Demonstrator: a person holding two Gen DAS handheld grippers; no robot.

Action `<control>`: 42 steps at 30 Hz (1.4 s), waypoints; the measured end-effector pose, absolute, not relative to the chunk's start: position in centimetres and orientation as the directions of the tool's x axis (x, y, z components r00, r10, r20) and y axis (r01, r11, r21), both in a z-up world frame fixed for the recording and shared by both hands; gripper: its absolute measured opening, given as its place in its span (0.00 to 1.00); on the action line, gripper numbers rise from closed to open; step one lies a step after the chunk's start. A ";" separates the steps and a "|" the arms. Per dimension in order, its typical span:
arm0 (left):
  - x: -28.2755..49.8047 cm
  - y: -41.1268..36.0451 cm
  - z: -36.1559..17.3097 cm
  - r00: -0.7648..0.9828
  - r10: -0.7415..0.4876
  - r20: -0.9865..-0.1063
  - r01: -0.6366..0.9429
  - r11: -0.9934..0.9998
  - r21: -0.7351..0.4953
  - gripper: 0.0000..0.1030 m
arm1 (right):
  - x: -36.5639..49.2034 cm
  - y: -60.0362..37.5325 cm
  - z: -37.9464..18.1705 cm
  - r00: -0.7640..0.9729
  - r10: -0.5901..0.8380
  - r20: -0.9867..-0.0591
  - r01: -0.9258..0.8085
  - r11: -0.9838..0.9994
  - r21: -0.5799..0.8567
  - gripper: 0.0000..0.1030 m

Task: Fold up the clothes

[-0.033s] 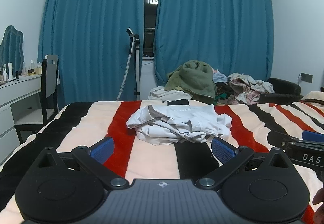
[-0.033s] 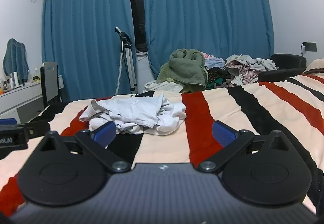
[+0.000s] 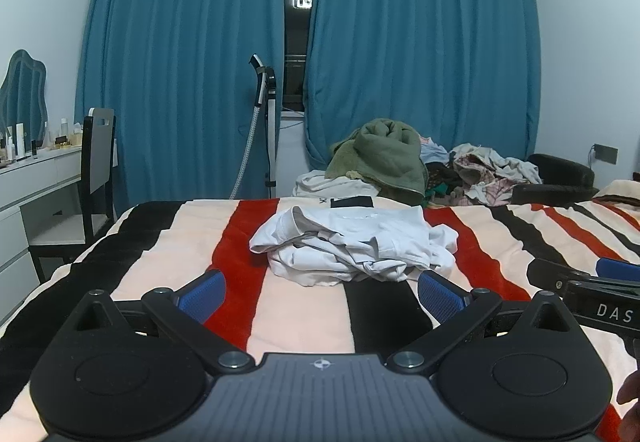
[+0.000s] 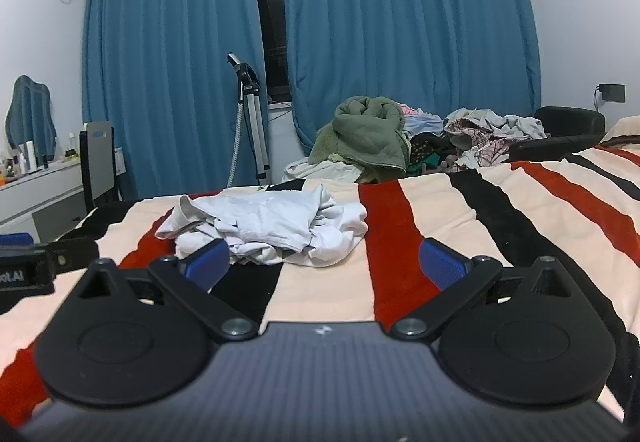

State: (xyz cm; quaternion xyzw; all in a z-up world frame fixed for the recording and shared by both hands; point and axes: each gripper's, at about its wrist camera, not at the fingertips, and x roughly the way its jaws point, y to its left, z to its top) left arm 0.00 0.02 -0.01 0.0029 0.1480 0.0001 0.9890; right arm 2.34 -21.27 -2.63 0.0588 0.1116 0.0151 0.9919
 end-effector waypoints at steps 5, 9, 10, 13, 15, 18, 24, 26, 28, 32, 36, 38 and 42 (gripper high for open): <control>0.0 0.1 0.0 0.955 -0.003 -0.295 0.003 1.000 -0.001 1.00 | 2.7 -21.0 -2.8 0.974 0.045 -0.224 -0.019 0.993 0.117 1.00; 0.0 0.2 0.0 0.954 -0.004 -0.299 0.002 1.000 -0.005 1.00 | 3.2 -21.4 -2.6 0.973 0.046 -0.226 -0.018 0.992 0.122 1.00; 0.0 0.1 0.0 0.954 -0.003 -0.301 0.002 1.000 -0.005 1.00 | 3.1 -21.6 -2.6 0.973 0.045 -0.226 -0.018 0.992 0.124 1.00; 0.0 0.1 0.0 0.953 0.000 -0.304 0.000 1.000 0.001 1.00 | 2.6 -21.7 -2.6 0.973 0.041 -0.225 -0.013 0.992 0.124 1.00; 0.0 0.0 -0.2 0.952 0.004 -0.305 -0.002 1.000 0.009 1.00 | 2.6 -21.6 -2.8 0.974 0.035 -0.225 -0.008 0.993 0.120 1.00; 0.1 -0.1 -0.3 0.951 0.005 -0.310 -0.001 1.000 0.013 1.00 | 2.7 -21.7 -2.8 0.972 0.033 -0.235 -0.004 0.992 0.123 1.00; 0.4 -0.2 -0.8 0.948 -0.002 -0.317 0.008 1.000 0.016 1.00 | 2.6 -22.1 -2.5 0.972 0.018 -0.234 0.013 0.991 0.134 1.00; 0.5 -0.4 -1.0 0.947 -0.003 -0.321 0.010 1.000 0.019 1.00 | 2.6 -22.3 -2.3 0.973 0.013 -0.230 0.019 0.990 0.138 1.00; 0.6 -0.5 -1.2 0.945 -0.007 -0.327 0.013 1.000 0.014 1.00 | 2.7 -22.5 -2.2 0.973 0.011 -0.229 0.024 0.989 0.148 1.00; 0.8 -0.5 -1.6 0.937 -0.025 -0.348 0.026 1.000 -0.002 1.00 | 2.6 -23.0 -2.1 0.971 -0.002 -0.239 0.041 0.986 0.159 1.00; 1.5 -1.0 -2.0 0.927 -0.032 -0.374 0.042 0.999 0.019 1.00 | 2.3 -23.6 -1.9 0.969 -0.015 -0.245 0.061 0.982 0.180 1.00; 2.8 -1.6 -2.5 0.919 -0.024 -0.394 0.051 0.997 0.058 1.00 | 2.0 -24.0 -1.8 0.968 -0.025 -0.248 0.075 0.978 0.193 1.00; 7.2 -2.8 -3.7 0.897 -0.001 -0.443 0.067 0.989 0.134 1.00 | 2.0 -25.0 -1.8 0.966 -0.045 -0.254 0.105 0.969 0.226 1.00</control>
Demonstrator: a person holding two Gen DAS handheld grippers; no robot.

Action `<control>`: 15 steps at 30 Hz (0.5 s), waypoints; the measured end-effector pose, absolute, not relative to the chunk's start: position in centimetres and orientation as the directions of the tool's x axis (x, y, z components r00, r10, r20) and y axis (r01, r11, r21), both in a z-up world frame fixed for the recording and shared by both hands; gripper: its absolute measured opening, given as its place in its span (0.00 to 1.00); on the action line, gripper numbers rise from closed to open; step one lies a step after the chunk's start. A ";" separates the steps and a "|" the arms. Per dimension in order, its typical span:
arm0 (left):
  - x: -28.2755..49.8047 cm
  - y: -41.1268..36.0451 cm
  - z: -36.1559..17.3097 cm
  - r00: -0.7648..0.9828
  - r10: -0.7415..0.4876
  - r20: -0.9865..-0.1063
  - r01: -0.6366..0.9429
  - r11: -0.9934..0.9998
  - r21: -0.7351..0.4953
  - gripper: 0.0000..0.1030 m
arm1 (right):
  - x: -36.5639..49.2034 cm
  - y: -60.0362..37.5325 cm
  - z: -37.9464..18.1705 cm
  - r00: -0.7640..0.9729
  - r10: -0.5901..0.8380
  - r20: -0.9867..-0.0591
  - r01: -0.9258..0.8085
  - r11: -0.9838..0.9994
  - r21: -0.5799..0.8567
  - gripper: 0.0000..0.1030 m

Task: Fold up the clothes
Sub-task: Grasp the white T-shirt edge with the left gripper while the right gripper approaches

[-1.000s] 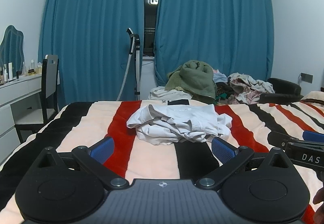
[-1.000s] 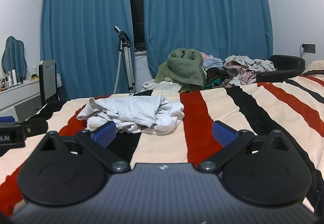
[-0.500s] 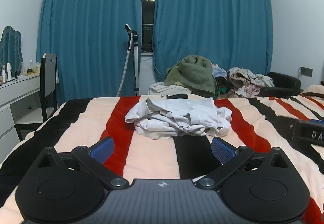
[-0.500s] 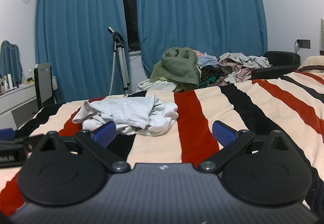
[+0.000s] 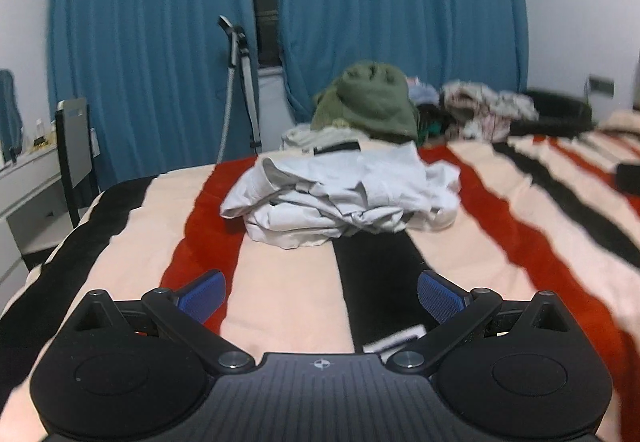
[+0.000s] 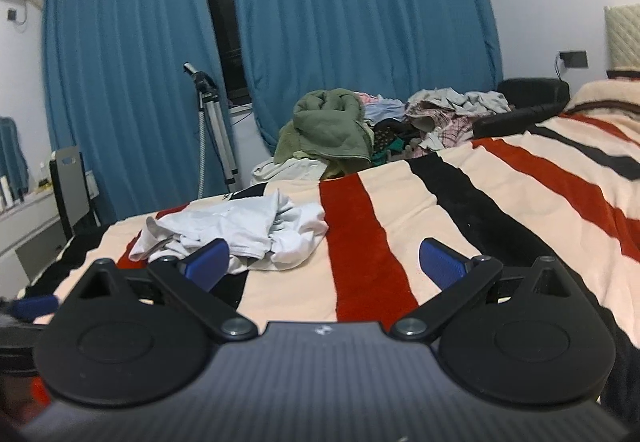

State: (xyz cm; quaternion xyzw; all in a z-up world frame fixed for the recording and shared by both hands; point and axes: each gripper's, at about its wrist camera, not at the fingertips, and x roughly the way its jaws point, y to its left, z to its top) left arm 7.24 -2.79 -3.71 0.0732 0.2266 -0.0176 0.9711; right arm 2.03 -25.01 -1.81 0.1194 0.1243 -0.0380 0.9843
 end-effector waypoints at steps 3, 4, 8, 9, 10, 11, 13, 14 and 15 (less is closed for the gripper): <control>11.4 -3.4 -4.9 0.889 0.013 -0.458 0.073 0.983 0.169 0.99 | 2.5 -25.6 -1.9 0.964 -0.068 -0.257 0.133 0.960 0.246 1.00; 13.0 -3.5 -5.3 0.888 0.017 -0.460 0.073 0.982 0.177 0.99 | 2.8 -25.8 -2.0 0.962 -0.069 -0.263 0.140 0.955 0.261 1.00; 18.8 -3.2 -6.2 0.891 0.063 -0.450 0.027 0.981 0.190 0.92 | 4.5 -26.3 -3.1 0.956 -0.061 -0.288 0.149 0.943 0.296 1.00; 19.9 -2.5 -6.2 0.895 0.079 -0.439 0.000 0.984 0.175 0.92 | 5.1 -26.3 -3.7 0.952 -0.057 -0.302 0.149 0.944 0.293 1.00; 21.0 -1.8 -6.3 0.899 0.095 -0.428 -0.028 0.987 0.160 0.91 | 5.6 -26.2 -4.2 0.948 -0.053 -0.315 0.149 0.945 0.290 1.00; 22.1 -1.1 -6.3 0.902 0.112 -0.418 -0.055 0.988 0.144 0.91 | 6.2 -26.1 -4.7 0.943 -0.045 -0.329 0.147 0.946 0.290 1.00; 24.1 0.5 -6.3 0.909 0.127 -0.397 -0.094 0.990 0.100 0.91 | 7.5 -25.9 -5.8 0.934 -0.022 -0.356 0.136 0.944 0.299 1.00; 25.1 1.2 -6.3 0.912 0.128 -0.389 -0.107 0.991 0.077 0.90 | 8.1 -25.8 -6.3 0.932 -0.013 -0.363 0.131 0.944 0.303 1.00; 26.2 1.8 -6.4 0.911 0.134 -0.390 -0.115 0.991 0.072 0.86 | 8.6 -25.7 -6.8 0.930 -0.004 -0.369 0.126 0.944 0.306 1.00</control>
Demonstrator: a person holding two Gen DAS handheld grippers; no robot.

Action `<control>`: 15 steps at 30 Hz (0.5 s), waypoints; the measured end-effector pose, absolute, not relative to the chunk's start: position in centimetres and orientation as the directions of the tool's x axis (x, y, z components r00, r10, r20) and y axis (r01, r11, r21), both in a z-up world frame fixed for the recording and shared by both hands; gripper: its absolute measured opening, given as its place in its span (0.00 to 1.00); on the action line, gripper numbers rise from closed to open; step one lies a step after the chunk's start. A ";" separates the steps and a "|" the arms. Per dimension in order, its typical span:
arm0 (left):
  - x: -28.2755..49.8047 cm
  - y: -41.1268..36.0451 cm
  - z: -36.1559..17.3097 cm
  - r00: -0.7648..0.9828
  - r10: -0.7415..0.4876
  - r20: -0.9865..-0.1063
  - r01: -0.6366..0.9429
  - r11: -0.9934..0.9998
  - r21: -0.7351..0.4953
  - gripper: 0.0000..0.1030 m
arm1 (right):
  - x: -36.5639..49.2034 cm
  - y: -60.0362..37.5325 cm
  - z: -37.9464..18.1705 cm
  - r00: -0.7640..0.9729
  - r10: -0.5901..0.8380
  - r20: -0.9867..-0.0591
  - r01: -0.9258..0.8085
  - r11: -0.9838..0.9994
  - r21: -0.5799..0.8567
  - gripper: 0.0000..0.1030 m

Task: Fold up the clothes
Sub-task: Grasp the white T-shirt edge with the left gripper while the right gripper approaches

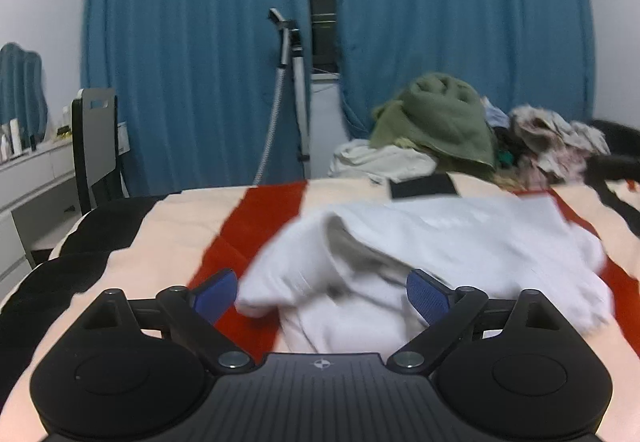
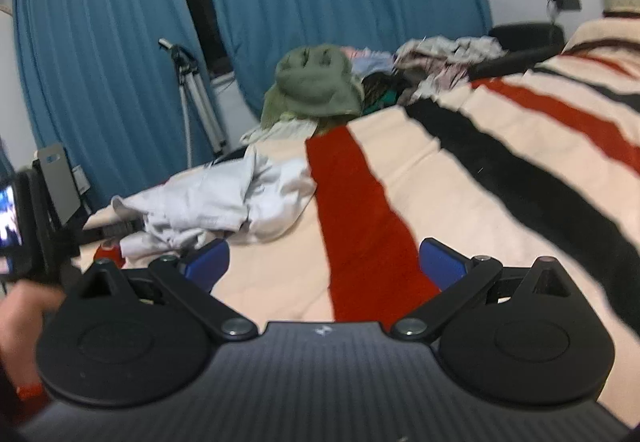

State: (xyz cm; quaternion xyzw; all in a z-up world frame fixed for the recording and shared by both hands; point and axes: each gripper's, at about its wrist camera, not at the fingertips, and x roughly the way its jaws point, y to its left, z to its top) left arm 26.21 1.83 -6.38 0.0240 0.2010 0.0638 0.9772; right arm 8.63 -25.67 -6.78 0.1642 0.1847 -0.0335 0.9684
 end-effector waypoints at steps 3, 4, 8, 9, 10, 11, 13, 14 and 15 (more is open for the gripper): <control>29.5 3.4 -6.5 0.899 0.135 -0.416 -0.129 0.991 0.043 0.57 | 9.9 -25.3 -7.8 0.928 0.009 -0.373 0.112 0.947 0.301 1.00; 29.9 3.7 -6.2 0.900 0.113 -0.421 -0.117 0.993 0.016 0.34 | 10.3 -25.1 -8.1 0.929 0.009 -0.370 0.107 0.950 0.292 1.00; 29.6 4.0 -4.4 0.917 0.050 -0.396 -0.070 0.997 -0.036 0.08 | 11.3 -25.0 -8.9 0.930 -0.007 -0.368 0.117 0.954 0.277 1.00; 28.8 3.8 -3.7 0.923 0.028 -0.383 -0.048 0.998 -0.042 0.07 | 11.5 -25.0 -8.9 0.931 -0.011 -0.364 0.120 0.953 0.278 1.00; 28.0 3.6 -3.0 0.929 0.006 -0.370 -0.025 0.999 -0.046 0.06 | 11.6 -24.9 -8.9 0.934 -0.016 -0.358 0.123 0.953 0.276 1.00; 27.2 3.3 -2.2 0.934 -0.016 -0.356 -0.001 0.999 -0.049 0.06 | 11.5 -24.9 -8.7 0.938 -0.023 -0.347 0.124 0.954 0.272 1.00; 24.0 2.1 -0.6 0.944 -0.061 -0.324 0.050 0.998 -0.041 0.05 | 11.0 -24.8 -8.3 0.948 -0.032 -0.317 0.121 0.957 0.265 1.00; 22.3 1.6 0.1 0.947 -0.083 -0.310 0.075 0.997 -0.037 0.05 | 10.7 -24.7 -8.0 0.953 -0.032 -0.301 0.115 0.958 0.263 1.00; 20.5 1.1 0.6 0.948 -0.105 -0.302 0.101 0.994 -0.030 0.05 | 10.3 -24.6 -7.7 0.958 -0.027 -0.286 0.105 0.960 0.261 1.00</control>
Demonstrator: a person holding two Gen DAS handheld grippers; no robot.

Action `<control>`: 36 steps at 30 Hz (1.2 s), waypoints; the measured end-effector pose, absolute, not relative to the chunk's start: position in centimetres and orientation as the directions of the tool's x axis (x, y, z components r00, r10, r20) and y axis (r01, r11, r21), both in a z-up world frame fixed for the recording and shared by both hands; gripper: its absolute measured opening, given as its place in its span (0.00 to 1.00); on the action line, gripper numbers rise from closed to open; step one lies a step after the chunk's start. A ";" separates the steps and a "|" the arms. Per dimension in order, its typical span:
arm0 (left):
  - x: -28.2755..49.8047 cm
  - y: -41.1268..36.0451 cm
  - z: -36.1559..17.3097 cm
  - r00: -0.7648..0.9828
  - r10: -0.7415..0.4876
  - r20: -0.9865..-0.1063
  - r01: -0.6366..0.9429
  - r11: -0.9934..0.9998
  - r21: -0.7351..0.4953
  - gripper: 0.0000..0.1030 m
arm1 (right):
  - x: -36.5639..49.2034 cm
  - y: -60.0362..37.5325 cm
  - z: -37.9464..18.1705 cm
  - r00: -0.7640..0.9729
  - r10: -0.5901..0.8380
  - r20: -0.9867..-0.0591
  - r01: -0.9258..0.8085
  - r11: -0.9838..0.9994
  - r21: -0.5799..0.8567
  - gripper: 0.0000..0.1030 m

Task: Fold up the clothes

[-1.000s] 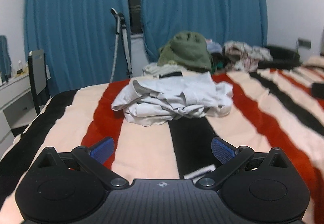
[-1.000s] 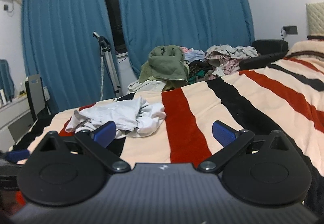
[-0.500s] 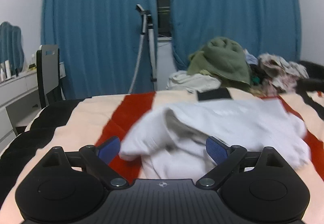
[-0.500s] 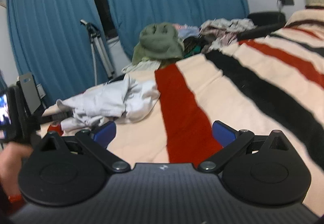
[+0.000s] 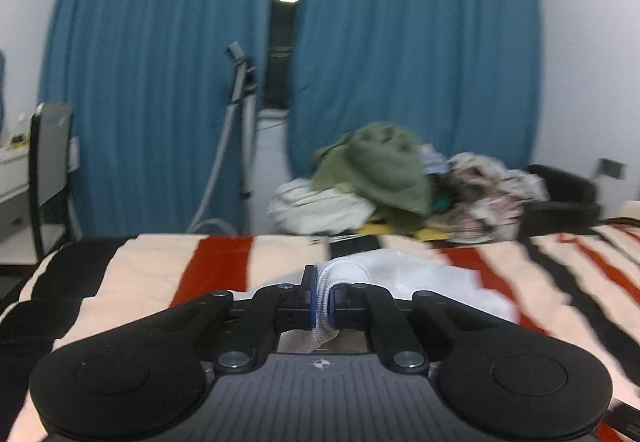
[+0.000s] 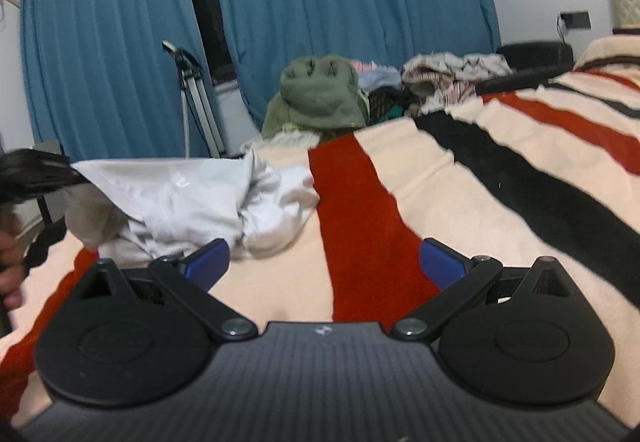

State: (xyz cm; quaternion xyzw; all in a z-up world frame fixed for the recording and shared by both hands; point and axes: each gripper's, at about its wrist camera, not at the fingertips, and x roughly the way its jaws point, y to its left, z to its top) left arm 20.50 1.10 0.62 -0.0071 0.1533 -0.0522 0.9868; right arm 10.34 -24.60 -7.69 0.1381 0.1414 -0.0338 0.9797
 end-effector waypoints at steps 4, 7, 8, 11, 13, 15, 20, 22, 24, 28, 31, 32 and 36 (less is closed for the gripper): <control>13.2 -0.7 2.3 0.943 -0.195 -0.271 0.198 0.980 -0.016 0.05 | 8.7 -24.0 -6.3 0.976 -0.003 -0.218 0.058 0.968 0.243 1.00; 8.2 -1.4 2.9 0.934 -0.246 -0.261 0.245 0.969 -0.038 0.05 | 6.6 -23.2 -5.1 0.987 0.027 -0.158 0.007 0.977 0.215 1.00; 6.6 -1.4 3.1 0.930 -0.260 -0.258 0.256 0.965 -0.052 0.05 | 5.9 -22.9 -4.8 0.989 0.041 -0.144 -0.011 0.978 0.207 1.00; 2.4 -0.6 3.3 0.926 -0.295 -0.237 0.281 0.955 -0.091 0.05 | 3.5 -21.8 -3.7 0.989 0.095 -0.115 -0.072 0.980 0.186 1.00; 0.3 -0.1 3.1 0.926 -0.310 -0.214 0.292 0.950 -0.111 0.05 | 2.0 -20.8 -3.2 0.983 0.145 -0.114 -0.126 0.980 0.154 1.00; -1.3 0.4 2.8 0.924 -0.322 -0.209 0.299 0.945 -0.132 0.05 | 0.9 -19.4 -3.1 0.976 0.181 -0.124 -0.168 0.980 0.110 1.00; -2.6 1.3 1.3 0.902 -0.369 -0.224 0.329 0.924 -0.198 0.05 | 0.8 -16.4 -3.6 0.959 0.238 -0.154 -0.231 0.971 0.059 1.00; -2.5 1.6 0.6 0.895 -0.381 -0.234 0.333 0.917 -0.220 0.06 | 1.3 -15.6 -3.9 0.956 0.244 -0.163 -0.239 0.970 0.047 1.00; -2.2 1.7 0.0 0.890 -0.383 -0.247 0.329 0.915 -0.234 0.06 | 1.5 -15.0 -4.2 0.952 0.254 -0.169 -0.252 0.967 0.032 1.00; -1.5 1.8 -0.2 0.883 -0.393 -0.257 0.329 0.909 -0.257 0.07 | 1.6 -14.0 -4.8 0.942 0.281 -0.181 -0.284 0.959 0.008 1.00; -0.9 1.5 -0.4 0.878 -0.401 -0.261 0.338 0.906 -0.253 0.07 | 1.8 -13.3 -5.0 0.943 0.281 -0.181 -0.286 0.958 0.000 1.00; -0.6 1.3 -0.4 0.876 -0.402 -0.265 0.341 0.907 -0.247 0.07 | 2.1 -13.5 -5.0 0.947 0.262 -0.185 -0.266 0.964 0.006 1.00; 0.0 0.2 -0.9 0.874 -0.385 -0.296 0.336 0.920 -0.201 0.07 | 2.6 -15.3 -4.3 0.967 0.160 -0.200 -0.150 0.987 0.061 1.00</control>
